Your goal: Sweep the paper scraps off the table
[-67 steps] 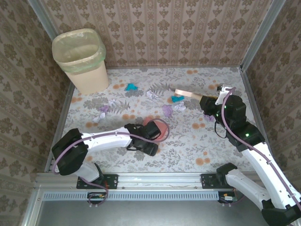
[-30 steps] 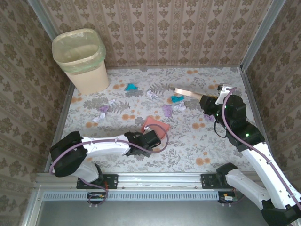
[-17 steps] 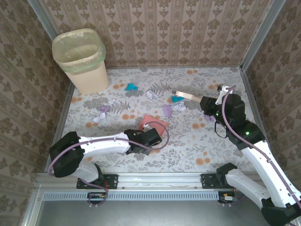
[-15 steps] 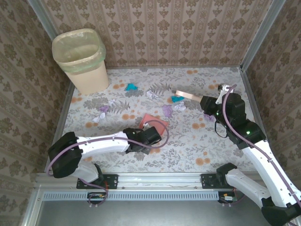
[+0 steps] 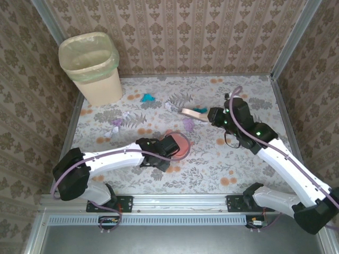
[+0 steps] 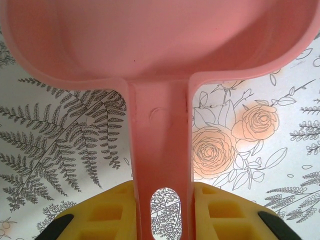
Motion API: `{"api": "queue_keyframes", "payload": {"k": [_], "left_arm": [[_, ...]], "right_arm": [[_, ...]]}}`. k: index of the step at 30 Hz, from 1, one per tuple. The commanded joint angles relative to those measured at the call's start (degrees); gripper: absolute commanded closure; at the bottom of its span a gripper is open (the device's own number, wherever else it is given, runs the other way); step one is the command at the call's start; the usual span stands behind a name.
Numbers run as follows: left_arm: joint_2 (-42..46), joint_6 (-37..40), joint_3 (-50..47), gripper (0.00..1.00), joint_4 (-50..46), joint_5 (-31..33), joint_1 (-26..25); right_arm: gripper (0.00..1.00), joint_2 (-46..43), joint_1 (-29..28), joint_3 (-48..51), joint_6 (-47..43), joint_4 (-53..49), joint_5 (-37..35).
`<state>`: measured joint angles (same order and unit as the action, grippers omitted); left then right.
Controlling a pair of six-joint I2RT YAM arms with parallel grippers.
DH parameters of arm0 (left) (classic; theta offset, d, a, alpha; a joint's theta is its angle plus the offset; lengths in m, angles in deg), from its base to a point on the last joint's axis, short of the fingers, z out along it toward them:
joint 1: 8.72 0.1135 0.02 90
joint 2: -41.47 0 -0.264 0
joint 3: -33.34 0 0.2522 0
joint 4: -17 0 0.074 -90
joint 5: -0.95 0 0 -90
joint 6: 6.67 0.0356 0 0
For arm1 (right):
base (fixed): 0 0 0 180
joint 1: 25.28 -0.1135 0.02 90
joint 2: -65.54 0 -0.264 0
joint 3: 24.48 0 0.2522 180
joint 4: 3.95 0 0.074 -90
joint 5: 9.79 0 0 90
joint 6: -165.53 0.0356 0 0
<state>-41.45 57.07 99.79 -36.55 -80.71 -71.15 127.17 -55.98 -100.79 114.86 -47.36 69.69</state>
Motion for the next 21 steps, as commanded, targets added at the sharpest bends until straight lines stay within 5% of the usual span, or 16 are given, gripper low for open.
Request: {"api": "queue_keyframes", "payload": {"k": [1, 11, 21], "left_arm": [[-1.43, 3.17, 0.77, 1.0, 0.61, -1.83, 1.29], [-2.86, 5.02, 0.31, 1.0, 4.85, -4.23, 5.32], [-5.71, 6.04, 1.55, 1.0, 5.65, -2.11, 6.03]], "right_arm": [[1.0, 1.67, -1.54, -2.25, 1.91, 5.89, -3.26], [1.0, 8.15, -2.52, -1.29, -0.65, 13.62, -5.59], [1.0, 15.25, -2.79, -4.69, 0.72, 11.14, -5.73]]}}
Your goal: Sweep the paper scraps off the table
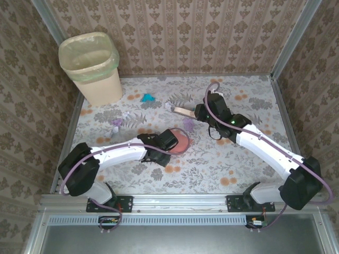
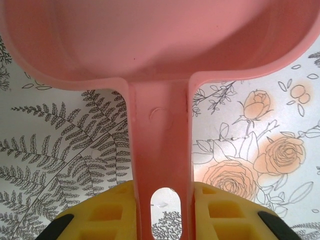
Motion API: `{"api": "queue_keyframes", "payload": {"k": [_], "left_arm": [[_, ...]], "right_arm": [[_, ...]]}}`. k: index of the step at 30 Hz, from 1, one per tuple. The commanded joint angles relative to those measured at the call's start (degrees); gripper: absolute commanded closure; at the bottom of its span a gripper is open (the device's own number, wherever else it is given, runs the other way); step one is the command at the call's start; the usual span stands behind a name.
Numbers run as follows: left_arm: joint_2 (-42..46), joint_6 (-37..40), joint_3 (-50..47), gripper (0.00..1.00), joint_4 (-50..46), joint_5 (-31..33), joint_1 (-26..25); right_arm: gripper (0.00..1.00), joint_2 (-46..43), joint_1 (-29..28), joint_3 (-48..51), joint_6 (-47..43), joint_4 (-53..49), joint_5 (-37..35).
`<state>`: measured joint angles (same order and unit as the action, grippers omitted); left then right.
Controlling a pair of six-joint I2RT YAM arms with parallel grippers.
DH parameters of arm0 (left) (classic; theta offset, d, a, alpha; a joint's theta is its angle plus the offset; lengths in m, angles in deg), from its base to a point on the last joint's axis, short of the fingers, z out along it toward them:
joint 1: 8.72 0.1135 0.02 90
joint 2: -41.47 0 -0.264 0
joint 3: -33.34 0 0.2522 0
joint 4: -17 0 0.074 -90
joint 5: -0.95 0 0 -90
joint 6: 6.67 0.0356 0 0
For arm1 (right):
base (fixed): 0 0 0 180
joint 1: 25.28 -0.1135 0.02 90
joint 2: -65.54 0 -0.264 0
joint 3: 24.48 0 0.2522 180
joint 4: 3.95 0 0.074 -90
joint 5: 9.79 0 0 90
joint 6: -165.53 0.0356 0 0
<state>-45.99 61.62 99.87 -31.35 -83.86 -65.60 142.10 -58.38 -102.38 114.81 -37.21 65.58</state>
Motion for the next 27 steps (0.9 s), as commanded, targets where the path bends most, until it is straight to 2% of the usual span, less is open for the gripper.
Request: {"api": "queue_keyframes", "payload": {"k": [1, 14, 21, 27], "left_arm": [[-1.54, 1.62, 1.52, 1.0, 0.56, 1.28, 0.67], [-2.28, 2.42, 0.97, 1.0, 4.56, 2.01, 2.6], [-2.11, 2.98, 0.73, 1.0, 4.6, 1.05, 2.78], [-2.6, 3.62, 0.78, 1.0, 3.83, 0.82, 2.83]], "right_arm": [[1.0, 0.51, -0.38, -3.1, 0.94, 0.99, -1.46], [1.0, 1.7, -0.47, -5.32, 3.08, -3.25, 2.58], [1.0, 1.23, -0.56, -4.99, 3.78, -4.66, 1.91], [1.0, 1.32, -1.63, -5.65, 5.31, -3.91, 7.03]]}}
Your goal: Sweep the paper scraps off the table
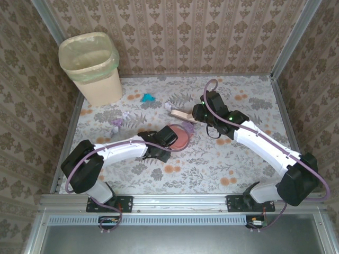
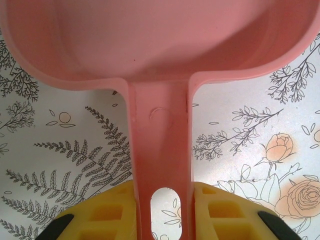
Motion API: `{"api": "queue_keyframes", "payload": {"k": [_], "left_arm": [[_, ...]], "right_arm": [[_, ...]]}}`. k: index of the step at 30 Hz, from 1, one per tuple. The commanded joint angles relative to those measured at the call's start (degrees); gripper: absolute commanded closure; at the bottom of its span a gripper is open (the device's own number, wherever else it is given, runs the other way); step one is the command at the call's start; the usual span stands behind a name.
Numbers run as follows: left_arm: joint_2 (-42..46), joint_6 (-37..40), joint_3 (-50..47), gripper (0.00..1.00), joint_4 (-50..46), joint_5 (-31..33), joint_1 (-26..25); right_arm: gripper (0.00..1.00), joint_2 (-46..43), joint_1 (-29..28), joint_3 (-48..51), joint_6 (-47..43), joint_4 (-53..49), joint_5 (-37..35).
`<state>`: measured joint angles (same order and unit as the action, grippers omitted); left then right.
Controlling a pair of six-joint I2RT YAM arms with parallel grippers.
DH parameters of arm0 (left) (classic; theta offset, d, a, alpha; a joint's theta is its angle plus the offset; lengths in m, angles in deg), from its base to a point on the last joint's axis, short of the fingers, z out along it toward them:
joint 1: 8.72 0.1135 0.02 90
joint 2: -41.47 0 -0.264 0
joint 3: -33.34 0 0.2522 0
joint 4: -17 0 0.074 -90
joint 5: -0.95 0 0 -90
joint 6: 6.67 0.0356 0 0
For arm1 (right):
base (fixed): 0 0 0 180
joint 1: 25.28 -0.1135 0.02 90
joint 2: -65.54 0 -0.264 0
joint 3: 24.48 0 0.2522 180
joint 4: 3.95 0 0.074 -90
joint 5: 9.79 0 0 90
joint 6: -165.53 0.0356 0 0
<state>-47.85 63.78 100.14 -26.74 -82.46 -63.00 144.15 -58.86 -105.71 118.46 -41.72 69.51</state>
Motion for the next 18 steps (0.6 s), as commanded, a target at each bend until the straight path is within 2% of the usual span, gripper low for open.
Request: {"api": "queue_keyframes", "payload": {"k": [1, 8, 14, 18], "left_arm": [[-0.77, 1.37, 0.62, 1.0, -0.95, -0.46, 0.23], [-0.92, 1.22, 0.4, 1.0, -0.41, 0.12, 0.1], [-1.18, 1.65, -0.33, 1.0, 0.83, 0.35, -0.33], [-1.94, 1.69, 0.02, 1.0, 0.89, 0.47, -0.86]], "right_arm": [[1.0, -0.91, -1.61, -2.53, 1.64, 0.51, 3.35], [1.0, -6.26, -2.47, -1.46, 1.44, -0.82, 3.52], [1.0, -12.59, -2.46, 2.51, 2.48, 0.21, -3.58], [1.0, -12.43, -2.28, 2.52, 0.7, -0.55, -5.59]]}}
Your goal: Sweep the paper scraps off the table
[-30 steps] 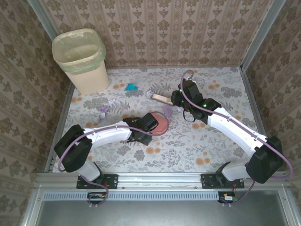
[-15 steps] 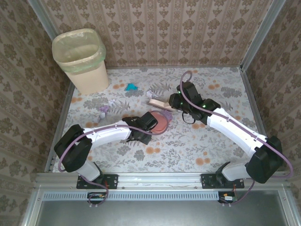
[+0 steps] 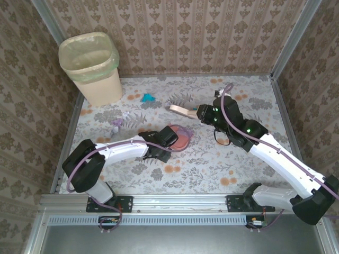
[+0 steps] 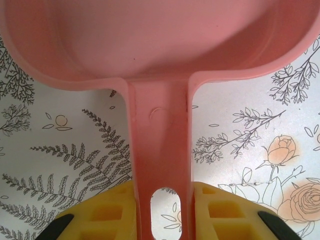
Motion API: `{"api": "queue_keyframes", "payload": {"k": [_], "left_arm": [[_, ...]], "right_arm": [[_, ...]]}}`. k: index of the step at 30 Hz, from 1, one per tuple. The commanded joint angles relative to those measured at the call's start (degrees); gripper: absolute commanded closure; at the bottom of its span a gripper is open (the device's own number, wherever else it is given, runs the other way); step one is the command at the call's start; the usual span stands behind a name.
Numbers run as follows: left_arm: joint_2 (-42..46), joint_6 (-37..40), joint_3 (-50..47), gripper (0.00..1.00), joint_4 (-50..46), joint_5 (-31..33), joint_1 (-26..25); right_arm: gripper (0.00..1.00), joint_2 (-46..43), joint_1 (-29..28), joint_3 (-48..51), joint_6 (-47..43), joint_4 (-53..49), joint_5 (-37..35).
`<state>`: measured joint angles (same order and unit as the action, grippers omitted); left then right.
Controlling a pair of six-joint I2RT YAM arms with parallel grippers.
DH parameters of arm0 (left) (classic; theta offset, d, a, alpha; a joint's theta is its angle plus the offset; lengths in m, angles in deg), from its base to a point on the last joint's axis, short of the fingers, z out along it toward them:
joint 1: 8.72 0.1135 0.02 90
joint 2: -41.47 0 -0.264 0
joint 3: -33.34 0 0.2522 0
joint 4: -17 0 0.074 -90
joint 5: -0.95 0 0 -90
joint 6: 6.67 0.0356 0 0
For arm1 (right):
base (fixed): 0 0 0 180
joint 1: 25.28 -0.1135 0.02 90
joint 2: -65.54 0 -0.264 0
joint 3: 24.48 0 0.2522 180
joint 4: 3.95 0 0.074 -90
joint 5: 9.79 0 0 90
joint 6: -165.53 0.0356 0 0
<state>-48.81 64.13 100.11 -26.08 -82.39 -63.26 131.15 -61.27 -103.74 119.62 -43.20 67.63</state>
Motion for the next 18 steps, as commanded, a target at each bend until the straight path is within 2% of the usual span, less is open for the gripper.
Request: {"api": "queue_keyframes", "payload": {"k": [1, 5, 8, 12, 18], "left_arm": [[-1.18, 1.26, 0.26, 1.0, 0.19, 0.58, -0.75], [-1.68, 0.99, 0.67, 1.0, 0.13, 1.11, -1.12], [-1.81, 0.91, 0.62, 1.0, 0.19, 1.29, -1.09], [-1.92, 1.36, 0.74, 1.0, 0.66, 0.26, -1.09], [-1.11, 0.94, 0.37, 1.0, 0.89, 1.93, -1.09]], "right_arm": [[1.0, 1.25, 0.08, -0.32, -1.67, -0.21, -4.16], [1.0, 4.06, 0.04, -4.07, -6.97, -6.73, -7.42], [1.0, 3.43, 0.04, -3.83, -9.29, -7.6, -8.98], [1.0, 2.32, 0.04, -2.8, -9.3, -6.12, -7.59], [1.0, 4.93, -0.22, -3.94, -8.57, -5.64, -4.29]]}}
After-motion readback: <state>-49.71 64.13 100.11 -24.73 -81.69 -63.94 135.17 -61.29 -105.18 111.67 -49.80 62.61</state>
